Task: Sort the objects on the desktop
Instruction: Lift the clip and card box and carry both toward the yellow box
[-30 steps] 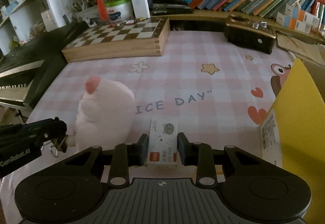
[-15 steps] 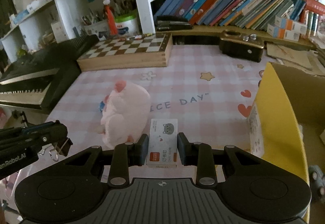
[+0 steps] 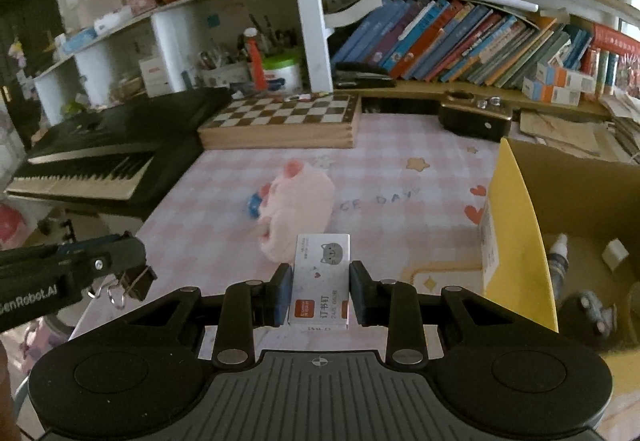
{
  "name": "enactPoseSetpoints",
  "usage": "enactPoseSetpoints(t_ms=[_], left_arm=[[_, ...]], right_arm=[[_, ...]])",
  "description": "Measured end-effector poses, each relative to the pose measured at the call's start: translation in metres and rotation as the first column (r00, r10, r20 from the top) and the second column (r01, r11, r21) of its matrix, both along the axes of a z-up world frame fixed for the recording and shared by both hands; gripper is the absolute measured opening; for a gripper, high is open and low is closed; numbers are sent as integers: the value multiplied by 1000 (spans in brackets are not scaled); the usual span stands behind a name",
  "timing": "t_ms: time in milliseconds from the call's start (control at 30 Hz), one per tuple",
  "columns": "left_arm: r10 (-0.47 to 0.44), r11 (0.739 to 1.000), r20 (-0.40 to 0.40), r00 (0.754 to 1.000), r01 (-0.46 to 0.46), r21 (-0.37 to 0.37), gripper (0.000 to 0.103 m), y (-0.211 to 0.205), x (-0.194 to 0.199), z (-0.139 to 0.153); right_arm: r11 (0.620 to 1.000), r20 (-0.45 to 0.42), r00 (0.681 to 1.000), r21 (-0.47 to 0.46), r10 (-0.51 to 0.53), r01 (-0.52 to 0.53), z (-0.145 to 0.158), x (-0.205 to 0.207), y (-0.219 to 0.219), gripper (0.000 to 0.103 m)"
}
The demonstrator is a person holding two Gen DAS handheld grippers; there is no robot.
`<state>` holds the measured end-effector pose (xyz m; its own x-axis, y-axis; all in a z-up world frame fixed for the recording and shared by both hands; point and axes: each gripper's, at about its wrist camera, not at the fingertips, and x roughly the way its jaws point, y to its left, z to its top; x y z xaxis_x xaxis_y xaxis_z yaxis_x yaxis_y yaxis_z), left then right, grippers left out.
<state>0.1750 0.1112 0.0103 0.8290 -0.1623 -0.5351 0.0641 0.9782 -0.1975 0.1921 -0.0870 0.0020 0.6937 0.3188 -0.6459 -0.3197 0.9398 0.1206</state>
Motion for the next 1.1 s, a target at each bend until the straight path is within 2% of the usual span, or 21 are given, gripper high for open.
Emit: enactPoseSetpoints(t_ms=[633, 900, 1100], left_arm=[[-55, 998, 31, 998, 55, 2, 17, 6, -101, 9], [-141, 990, 0, 990, 141, 10, 17, -6, -133, 1], [-206, 978, -8, 978, 206, 8, 17, -18, -141, 0]], right_arm=[[999, 14, 1000, 22, 22, -22, 7, -97, 6, 31], [998, -26, 999, 34, -46, 47, -3, -136, -9, 31], [992, -39, 992, 34, -120, 122, -5, -155, -25, 31]])
